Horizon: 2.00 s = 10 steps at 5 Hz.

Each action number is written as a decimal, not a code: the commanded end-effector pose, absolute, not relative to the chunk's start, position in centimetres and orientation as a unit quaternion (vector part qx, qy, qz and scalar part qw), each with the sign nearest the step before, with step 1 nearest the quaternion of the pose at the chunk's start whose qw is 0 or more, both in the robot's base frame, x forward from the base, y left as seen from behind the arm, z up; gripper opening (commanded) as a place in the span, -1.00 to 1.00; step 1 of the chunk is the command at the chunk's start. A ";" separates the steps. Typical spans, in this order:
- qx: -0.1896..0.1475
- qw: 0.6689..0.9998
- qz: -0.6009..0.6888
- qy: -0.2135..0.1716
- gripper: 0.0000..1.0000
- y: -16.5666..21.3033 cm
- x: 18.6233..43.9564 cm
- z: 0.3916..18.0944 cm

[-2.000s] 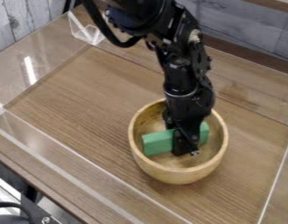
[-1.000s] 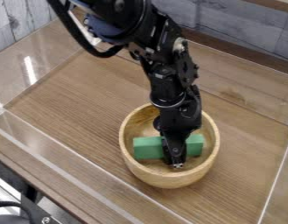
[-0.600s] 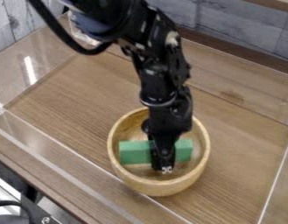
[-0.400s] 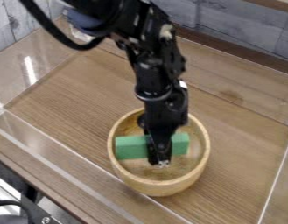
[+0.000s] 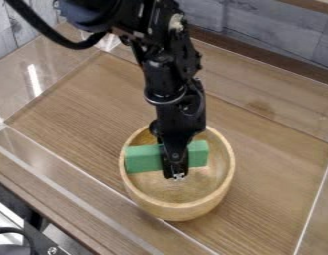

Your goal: Move green object from inside the wooden bowl to the table next to it

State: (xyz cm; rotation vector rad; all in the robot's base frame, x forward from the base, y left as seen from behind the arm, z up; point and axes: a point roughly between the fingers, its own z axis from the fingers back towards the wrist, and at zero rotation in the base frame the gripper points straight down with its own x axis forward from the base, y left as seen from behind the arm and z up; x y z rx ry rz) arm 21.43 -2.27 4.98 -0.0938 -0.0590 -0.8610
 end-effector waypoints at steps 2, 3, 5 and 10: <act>-0.033 0.910 -0.409 -0.056 -1.00 -3.4 22.8 6.0; -0.030 0.932 -0.358 -0.058 -1.00 -3.8 22.9 5.6; -0.020 0.935 -0.348 -0.073 -1.00 -6.4 22.2 6.2; 0.042 0.969 -0.186 -0.156 -1.00 -0.1 27.2 17.3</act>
